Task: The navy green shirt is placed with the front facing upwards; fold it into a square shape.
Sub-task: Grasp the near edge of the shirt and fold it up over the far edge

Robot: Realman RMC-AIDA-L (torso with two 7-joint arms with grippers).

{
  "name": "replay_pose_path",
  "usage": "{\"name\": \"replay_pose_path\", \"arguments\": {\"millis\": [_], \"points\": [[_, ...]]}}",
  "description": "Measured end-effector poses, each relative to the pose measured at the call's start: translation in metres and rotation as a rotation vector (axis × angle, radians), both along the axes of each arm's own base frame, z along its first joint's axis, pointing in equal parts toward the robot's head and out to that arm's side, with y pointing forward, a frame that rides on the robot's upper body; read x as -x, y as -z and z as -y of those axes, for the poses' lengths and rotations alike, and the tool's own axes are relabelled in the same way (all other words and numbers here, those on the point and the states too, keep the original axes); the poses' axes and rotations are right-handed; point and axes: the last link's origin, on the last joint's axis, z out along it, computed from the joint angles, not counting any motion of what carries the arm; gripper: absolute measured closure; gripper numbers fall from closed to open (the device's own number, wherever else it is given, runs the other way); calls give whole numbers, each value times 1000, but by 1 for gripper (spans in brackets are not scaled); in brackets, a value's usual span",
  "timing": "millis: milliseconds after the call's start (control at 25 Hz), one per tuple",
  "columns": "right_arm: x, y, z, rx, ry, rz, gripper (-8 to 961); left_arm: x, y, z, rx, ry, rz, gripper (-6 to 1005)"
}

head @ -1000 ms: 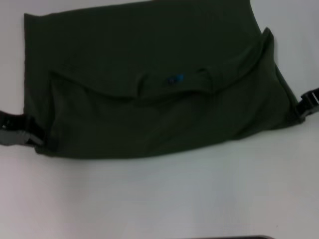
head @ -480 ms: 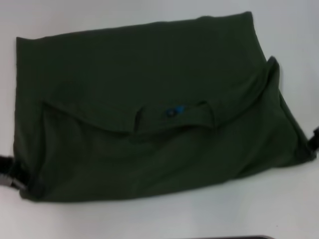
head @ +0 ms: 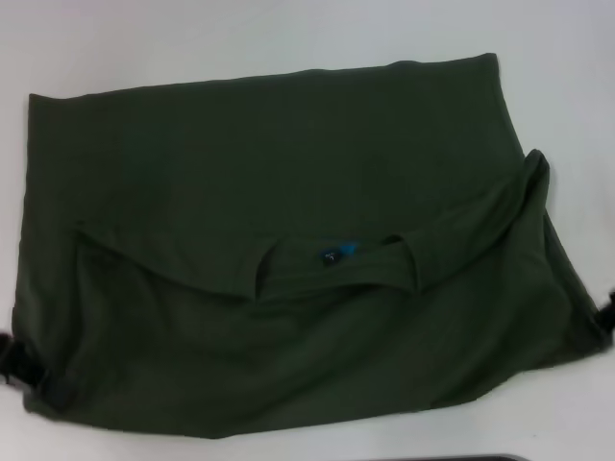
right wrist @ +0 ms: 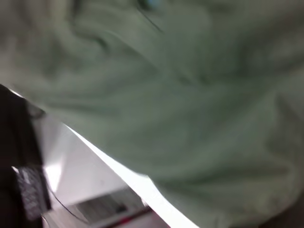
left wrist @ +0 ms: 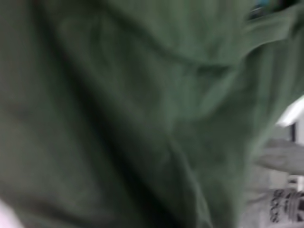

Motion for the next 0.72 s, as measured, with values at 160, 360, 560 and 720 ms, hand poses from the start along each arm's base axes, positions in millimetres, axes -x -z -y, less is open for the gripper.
{"name": "replay_pose_path", "arguments": {"millis": [160,360,560,720], "points": [[25,-12,-20,-112,-75,-206,920,-9,-15,-14,-91,51,87,964],[60,-40,-46,-249,-136,-395,917,-23,-36,-35,-232,97,178,962],[62,-52,-50,-291,-138,-407,915,-29,-49,-42,-363,126,297,961],[54,-52,-47,-287,-114,-388,913,-28,-59,-46,-461,112,336,960]]}}
